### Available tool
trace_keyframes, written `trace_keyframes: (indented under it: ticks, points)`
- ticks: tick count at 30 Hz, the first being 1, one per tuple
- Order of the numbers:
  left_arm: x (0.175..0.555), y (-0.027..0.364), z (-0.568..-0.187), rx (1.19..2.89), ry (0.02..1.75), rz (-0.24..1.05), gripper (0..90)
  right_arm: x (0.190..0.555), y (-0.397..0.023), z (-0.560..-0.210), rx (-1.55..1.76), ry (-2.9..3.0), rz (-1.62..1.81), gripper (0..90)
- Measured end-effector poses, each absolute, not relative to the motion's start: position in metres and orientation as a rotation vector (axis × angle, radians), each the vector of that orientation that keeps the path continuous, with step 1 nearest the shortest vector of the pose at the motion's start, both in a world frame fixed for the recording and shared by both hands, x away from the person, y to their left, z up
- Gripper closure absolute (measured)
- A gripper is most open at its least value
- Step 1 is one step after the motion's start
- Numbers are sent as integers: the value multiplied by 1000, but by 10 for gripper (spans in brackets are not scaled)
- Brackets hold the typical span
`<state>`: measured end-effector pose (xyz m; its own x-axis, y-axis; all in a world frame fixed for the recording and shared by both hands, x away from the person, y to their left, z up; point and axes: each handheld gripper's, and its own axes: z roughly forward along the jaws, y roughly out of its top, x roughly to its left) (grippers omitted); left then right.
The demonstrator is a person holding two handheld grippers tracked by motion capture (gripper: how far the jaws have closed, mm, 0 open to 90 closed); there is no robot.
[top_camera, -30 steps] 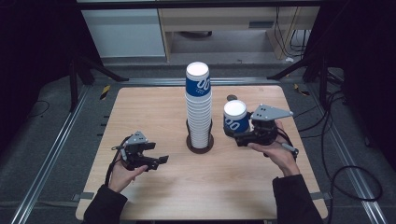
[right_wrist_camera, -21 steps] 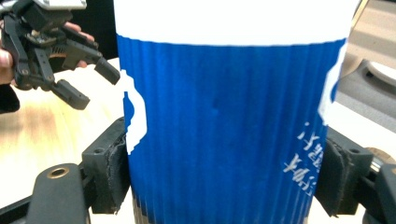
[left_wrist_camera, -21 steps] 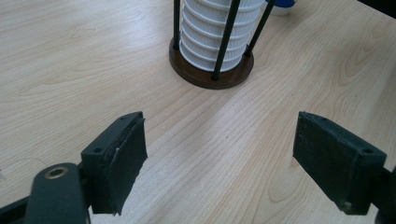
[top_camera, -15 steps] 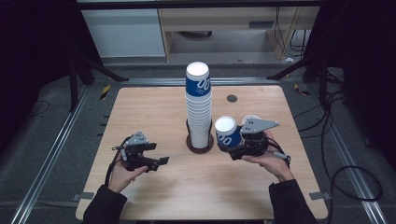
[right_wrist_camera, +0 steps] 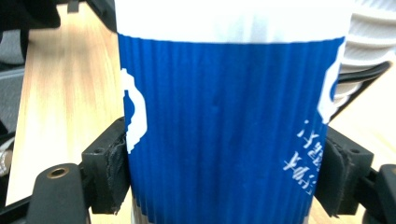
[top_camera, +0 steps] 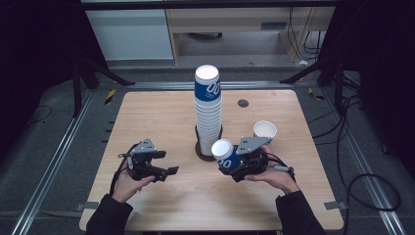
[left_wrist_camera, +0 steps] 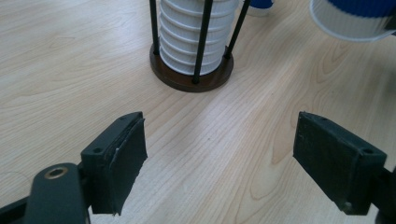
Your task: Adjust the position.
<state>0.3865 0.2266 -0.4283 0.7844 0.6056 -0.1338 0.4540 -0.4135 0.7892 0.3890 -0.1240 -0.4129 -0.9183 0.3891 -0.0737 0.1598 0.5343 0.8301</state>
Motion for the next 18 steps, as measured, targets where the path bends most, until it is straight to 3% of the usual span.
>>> trace_keyframes:
  ticks: [18]
  points:
    - [373, 210, -418, 2116, 627, 144, 163, 384, -89, -437, 304, 2666, 1191, 201]
